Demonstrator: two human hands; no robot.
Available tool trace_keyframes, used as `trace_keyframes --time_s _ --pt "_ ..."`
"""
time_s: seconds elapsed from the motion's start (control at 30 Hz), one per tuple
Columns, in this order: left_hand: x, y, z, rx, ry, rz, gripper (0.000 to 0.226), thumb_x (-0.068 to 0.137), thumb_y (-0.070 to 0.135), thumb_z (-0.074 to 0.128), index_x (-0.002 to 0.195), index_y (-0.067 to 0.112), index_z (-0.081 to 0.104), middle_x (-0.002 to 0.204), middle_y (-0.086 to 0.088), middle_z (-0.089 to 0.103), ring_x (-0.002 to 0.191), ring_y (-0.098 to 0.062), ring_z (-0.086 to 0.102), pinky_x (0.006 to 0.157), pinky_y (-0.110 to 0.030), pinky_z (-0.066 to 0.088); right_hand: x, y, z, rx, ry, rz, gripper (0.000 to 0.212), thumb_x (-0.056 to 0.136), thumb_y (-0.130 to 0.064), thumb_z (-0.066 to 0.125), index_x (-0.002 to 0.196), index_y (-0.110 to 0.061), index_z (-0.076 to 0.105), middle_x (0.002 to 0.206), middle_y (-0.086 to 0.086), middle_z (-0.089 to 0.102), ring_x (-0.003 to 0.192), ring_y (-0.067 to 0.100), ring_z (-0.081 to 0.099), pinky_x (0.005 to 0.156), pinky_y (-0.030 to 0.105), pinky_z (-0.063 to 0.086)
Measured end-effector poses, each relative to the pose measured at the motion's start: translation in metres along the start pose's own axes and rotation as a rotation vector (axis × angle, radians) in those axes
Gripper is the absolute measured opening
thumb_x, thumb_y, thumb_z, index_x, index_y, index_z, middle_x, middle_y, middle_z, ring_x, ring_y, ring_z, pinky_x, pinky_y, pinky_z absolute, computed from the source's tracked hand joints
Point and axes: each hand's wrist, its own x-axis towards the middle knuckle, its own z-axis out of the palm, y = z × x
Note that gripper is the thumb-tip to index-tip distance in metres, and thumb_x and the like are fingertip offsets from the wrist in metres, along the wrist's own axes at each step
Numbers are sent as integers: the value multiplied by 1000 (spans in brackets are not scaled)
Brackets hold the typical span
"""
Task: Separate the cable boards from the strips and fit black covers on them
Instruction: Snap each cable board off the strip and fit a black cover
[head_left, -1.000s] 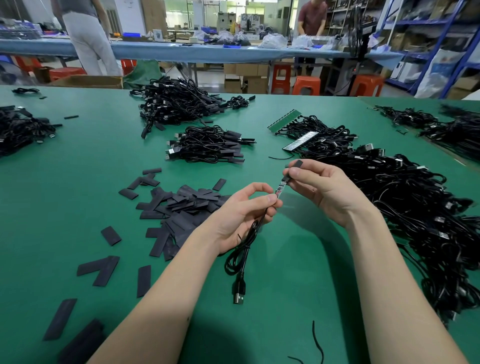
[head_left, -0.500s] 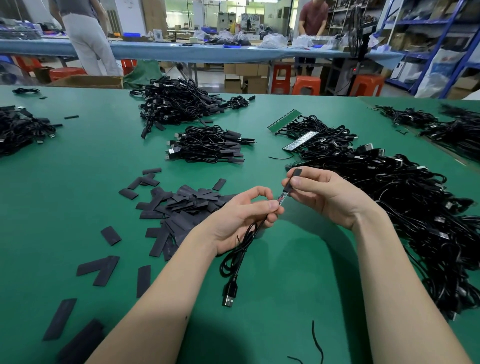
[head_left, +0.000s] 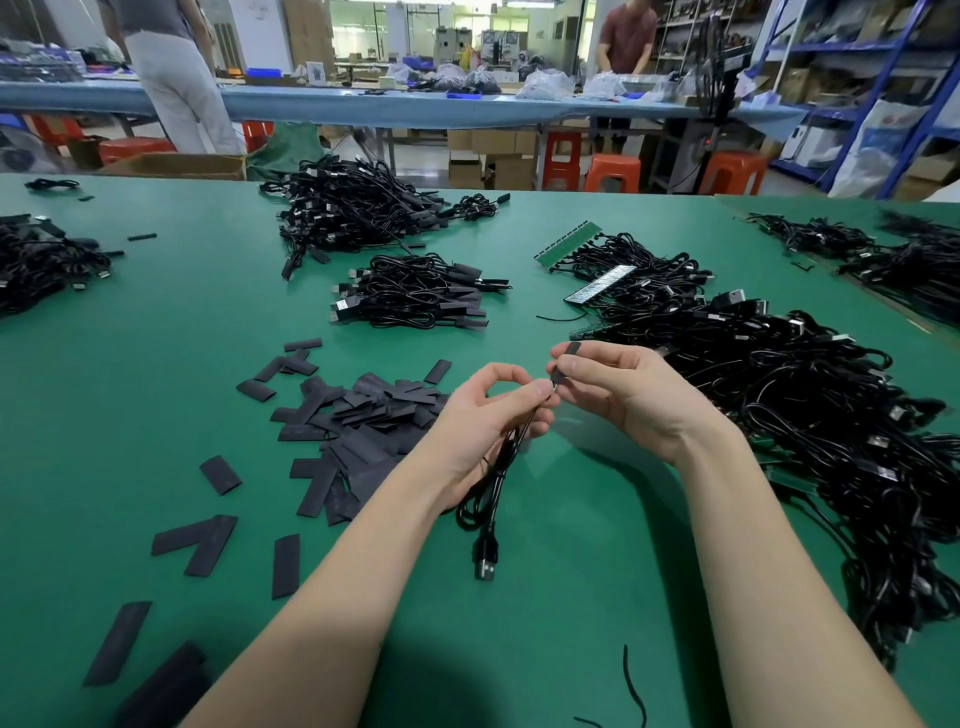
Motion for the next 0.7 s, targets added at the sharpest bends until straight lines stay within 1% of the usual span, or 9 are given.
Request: trace_keyframes --time_s 0.07,0.13,0.2,0.27,0.4,0.5,0.6,0.7 --pt "2 -5 1 139 67 128 20 87 8 75 96 12 59 78 -4 73 64 -14 65 66 -20 54 2 1 0 33 51 -8 31 73 -10 74 103 1 71 87 9 75 77 13 73 73 17 57" --pt "3 -10 2 231 106 226 16 85 2 76 90 11 64 70 -2 70 61 -14 66 65 -21 54 2 1 0 47 80 -11 30 73 -10 75 101 1 72 85 9 74 77 13 72 73 17 57" --pt "3 -12 3 258 147 283 14 84 1 78 86 11 68 69 -3 70 62 -16 68 64 -21 55 3 2 -1 59 102 -18 27 72 -10 76 96 1 73 84 9 73 77 13 72 72 17 57" --pt "4 -14 4 273 183 325 13 82 2 80 83 12 71 71 -7 72 63 -18 70 64 -22 56 3 2 0 67 117 -23 23 71 -11 77 91 0 74 83 9 73 77 14 72 73 17 57" --pt "2 -13 6 284 211 376 13 82 4 81 84 14 74 77 -7 74 66 -19 72 66 -23 57 5 3 2 83 121 -26 24 70 -11 78 90 1 73 82 9 73 76 14 72 73 17 57" --pt "1 -13 7 300 208 387 14 82 3 81 83 15 74 75 -4 75 65 -17 72 65 -21 56 6 4 2 101 129 -22 21 75 -9 76 92 3 73 81 9 74 76 14 72 73 18 58" --pt "1 -12 8 316 207 392 15 82 2 80 82 15 74 73 -2 74 63 -16 71 64 -20 55 6 5 2 110 140 -13 12 84 -5 72 93 4 72 81 9 73 75 13 71 71 17 58" --pt "0 -12 9 336 206 399 17 82 1 80 81 16 74 71 0 74 61 -15 71 64 -19 55 5 4 3 95 135 -1 14 82 -6 74 92 3 72 82 9 73 74 13 71 70 16 58"
